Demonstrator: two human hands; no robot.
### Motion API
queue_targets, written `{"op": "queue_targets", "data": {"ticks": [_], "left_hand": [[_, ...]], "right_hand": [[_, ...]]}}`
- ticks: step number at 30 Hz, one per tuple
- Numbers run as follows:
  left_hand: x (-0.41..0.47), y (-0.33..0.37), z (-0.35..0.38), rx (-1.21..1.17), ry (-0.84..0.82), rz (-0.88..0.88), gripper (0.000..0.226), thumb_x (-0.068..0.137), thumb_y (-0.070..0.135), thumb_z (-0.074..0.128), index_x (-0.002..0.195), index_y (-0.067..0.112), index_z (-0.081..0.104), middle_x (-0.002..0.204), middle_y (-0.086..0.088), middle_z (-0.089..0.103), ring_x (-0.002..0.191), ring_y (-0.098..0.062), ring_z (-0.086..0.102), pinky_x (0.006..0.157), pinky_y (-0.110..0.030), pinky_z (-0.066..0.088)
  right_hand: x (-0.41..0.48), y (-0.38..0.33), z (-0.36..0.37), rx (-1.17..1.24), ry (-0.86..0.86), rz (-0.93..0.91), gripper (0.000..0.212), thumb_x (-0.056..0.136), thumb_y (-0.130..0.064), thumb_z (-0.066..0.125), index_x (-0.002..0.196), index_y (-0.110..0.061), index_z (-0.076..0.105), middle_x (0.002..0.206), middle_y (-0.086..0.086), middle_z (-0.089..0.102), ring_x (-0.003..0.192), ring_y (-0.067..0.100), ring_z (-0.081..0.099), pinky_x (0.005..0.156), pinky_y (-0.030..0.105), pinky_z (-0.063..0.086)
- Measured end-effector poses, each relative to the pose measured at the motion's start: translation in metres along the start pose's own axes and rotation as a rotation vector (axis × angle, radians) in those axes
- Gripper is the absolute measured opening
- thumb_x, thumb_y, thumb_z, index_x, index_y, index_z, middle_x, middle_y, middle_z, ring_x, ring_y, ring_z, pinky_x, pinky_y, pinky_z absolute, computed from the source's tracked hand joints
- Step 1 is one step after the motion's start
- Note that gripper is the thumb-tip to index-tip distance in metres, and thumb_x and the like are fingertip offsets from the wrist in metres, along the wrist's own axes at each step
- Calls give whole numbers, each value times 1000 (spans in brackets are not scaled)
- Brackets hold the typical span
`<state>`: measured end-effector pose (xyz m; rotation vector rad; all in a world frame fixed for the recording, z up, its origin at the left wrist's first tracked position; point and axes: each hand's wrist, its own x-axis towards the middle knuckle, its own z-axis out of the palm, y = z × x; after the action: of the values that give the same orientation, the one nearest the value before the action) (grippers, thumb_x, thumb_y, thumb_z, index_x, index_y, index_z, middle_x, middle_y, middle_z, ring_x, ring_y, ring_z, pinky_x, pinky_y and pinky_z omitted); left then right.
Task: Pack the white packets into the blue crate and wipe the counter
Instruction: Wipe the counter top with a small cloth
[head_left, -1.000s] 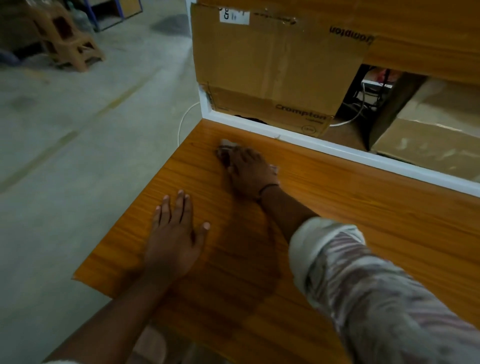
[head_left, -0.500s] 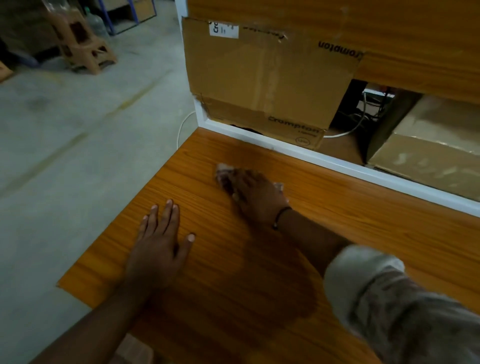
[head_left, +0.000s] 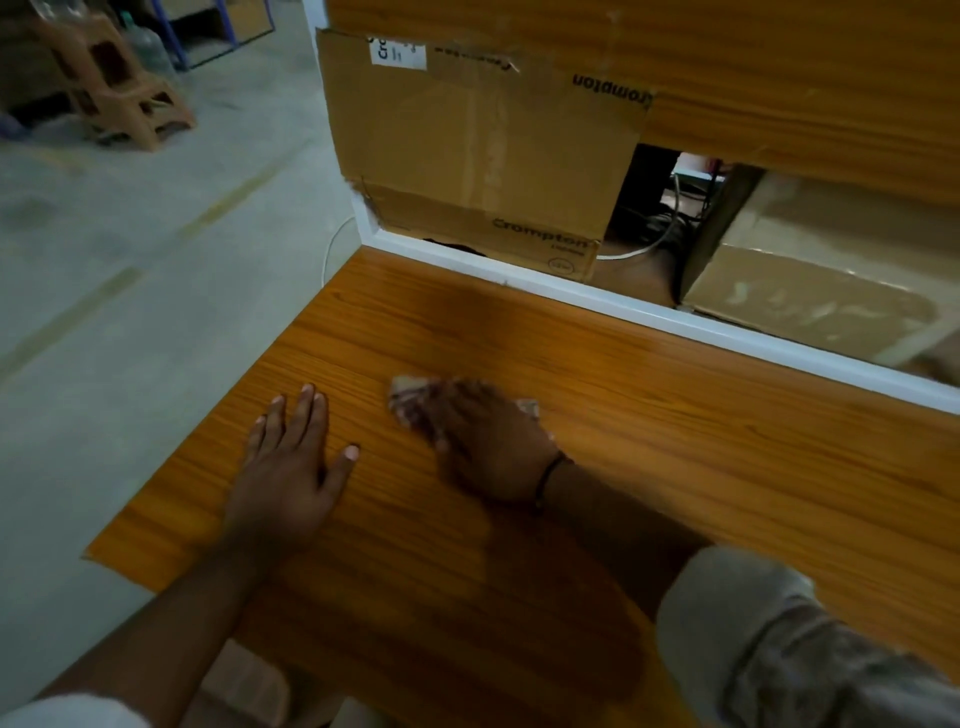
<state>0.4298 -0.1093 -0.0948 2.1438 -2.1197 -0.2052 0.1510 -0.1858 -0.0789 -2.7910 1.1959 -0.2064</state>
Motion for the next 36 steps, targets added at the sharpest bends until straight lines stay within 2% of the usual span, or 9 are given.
{"op": "queue_targets", "data": {"ticks": [3, 6, 8, 13, 18, 22, 25, 31, 36], "left_hand": [[2, 1, 0, 6, -7, -5, 89, 92, 76, 6, 161, 20, -2, 168, 1, -8, 154, -23, -12, 126, -45, -1], [0, 3, 0, 13, -9, 1, 90, 92, 75, 5, 162, 18, -1, 169, -1, -7, 155, -25, -11, 126, -45, -1], [-1, 2, 0, 13, -6, 4, 90, 92, 75, 5, 162, 17, -1, 169, -2, -6, 155, -26, -10, 126, -46, -1], [0, 1, -1, 33, -9, -5, 90, 94, 74, 6, 161, 15, 2, 169, -5, -4, 155, -29, -6, 126, -47, 0], [-2, -1, 1, 58, -11, -3, 87, 97, 71, 10, 161, 13, 2, 169, -6, -3, 155, -31, -5, 125, -48, 2], [-4, 2, -3, 39, -25, 3, 85, 99, 69, 15, 161, 12, 2, 169, -7, -3, 155, -33, -5, 125, -49, 2], [-7, 3, -5, 27, -16, 10, 84, 100, 67, 17, 161, 10, 4, 169, -9, 0, 155, -34, -3, 125, -50, 3], [-7, 3, -6, 44, -35, 16, 87, 99, 68, 17, 161, 8, 4, 169, -12, 1, 154, -38, -2, 124, -52, 5], [-14, 20, -3, 108, -134, 284, 100, 87, 80, -3, 161, 12, -5, 168, -9, -9, 154, -35, -10, 124, -53, -1]], "right_hand": [[-25, 19, -6, 11, 11, 21, 55, 103, -42, 34, 151, -17, 40, 155, 10, 41, 143, 31, 34, 119, 45, 22], [-41, 72, -21, 14, 159, 488, 53, 101, -40, 34, 146, -14, 45, 151, 15, 45, 137, 38, 41, 114, 45, 27], [-50, 79, -22, 13, 156, 658, 56, 102, -43, 27, 150, -15, 38, 156, 15, 38, 143, 38, 35, 118, 48, 25], [-80, -39, -7, 43, 134, 199, 53, 100, -36, 40, 144, -6, 48, 146, 20, 49, 135, 39, 43, 116, 50, 28], [-138, -120, -3, 111, 33, -117, 53, 102, -37, 47, 150, -16, 44, 158, 8, 39, 148, 26, 30, 123, 43, 18], [-130, -54, -6, 64, 111, 344, 51, 102, -34, 43, 148, -12, 47, 154, 16, 44, 141, 37, 40, 119, 45, 20], [-130, -28, -11, 56, 104, 700, 56, 105, -41, 33, 154, -15, 37, 160, 14, 33, 146, 36, 30, 121, 49, 20], [-169, -128, 8, 13, -5, 358, 58, 106, -44, 29, 158, -20, 26, 165, 8, 22, 152, 28, 19, 124, 46, 13], [-196, -87, 8, 18, 115, 675, 58, 104, -47, 30, 157, -23, 30, 165, 5, 25, 151, 29, 23, 124, 46, 16]]}}
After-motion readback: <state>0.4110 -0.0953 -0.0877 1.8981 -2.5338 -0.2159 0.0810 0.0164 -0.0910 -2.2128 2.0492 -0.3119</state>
